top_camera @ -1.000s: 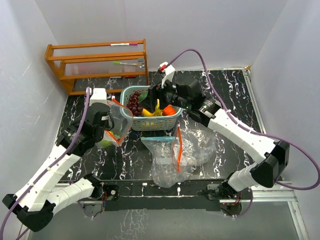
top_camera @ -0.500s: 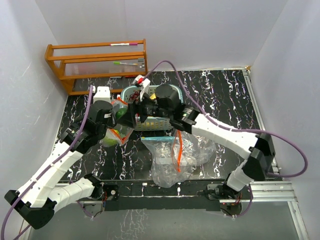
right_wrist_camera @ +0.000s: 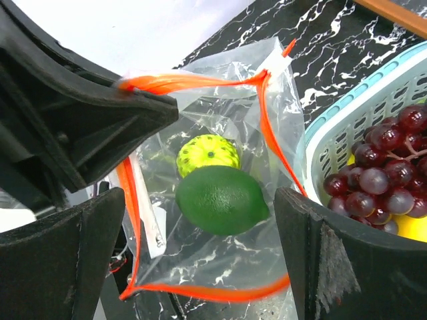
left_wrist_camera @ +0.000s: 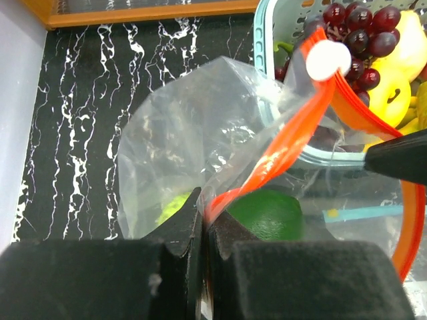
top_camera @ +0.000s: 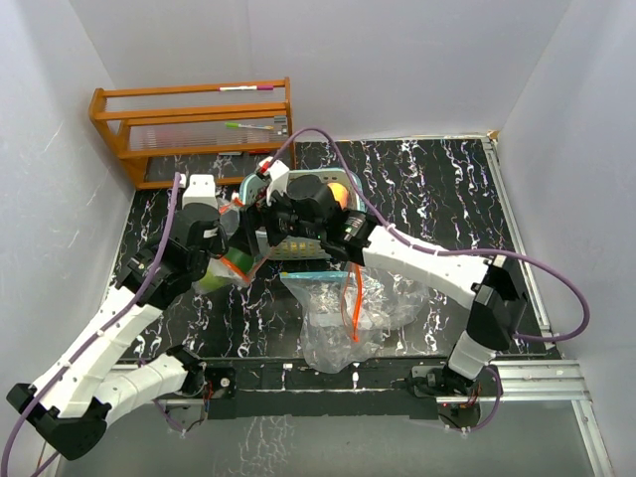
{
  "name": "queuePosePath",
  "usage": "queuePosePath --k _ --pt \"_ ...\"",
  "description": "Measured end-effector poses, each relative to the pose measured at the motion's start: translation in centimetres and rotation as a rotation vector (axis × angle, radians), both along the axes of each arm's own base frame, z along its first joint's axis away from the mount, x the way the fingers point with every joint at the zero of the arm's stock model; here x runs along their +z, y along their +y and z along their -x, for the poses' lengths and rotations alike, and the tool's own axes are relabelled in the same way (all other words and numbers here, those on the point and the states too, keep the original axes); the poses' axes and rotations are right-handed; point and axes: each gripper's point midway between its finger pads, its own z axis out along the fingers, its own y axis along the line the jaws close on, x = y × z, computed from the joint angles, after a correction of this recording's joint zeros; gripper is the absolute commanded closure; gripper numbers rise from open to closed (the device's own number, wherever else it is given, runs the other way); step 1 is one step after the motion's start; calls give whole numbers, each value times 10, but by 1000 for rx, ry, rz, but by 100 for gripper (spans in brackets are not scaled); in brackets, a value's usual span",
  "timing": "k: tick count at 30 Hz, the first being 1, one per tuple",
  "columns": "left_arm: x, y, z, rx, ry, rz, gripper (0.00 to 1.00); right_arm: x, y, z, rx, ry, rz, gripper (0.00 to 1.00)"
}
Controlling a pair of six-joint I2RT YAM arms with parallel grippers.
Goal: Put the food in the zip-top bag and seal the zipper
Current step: Place the fake vegetable in the zipper food storage bag.
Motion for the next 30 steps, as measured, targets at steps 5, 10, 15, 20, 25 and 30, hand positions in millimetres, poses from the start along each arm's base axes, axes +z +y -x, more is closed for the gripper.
queuePosePath --k 5,10,15,20,25,30 --pt "-12 1 2 3 25 -13 100 22 -9 3 -15 -36 -31 2" --pt "-15 6 2 23 28 -35 100 58 -34 4 -91 -91 -90 2" --pt "-13 16 6 53 21 -58 100 74 -60 -24 -302 -109 -99 2" --pt "-7 26 14 76 1 -65 100 41 -68 -80 -468 -44 -7 2" --pt "-5 35 20 97 -2 -84 100 -26 -78 -123 -559 45 123 2" --pt "-4 41 24 110 -3 -97 100 -66 -79 -152 -589 107 169 2"
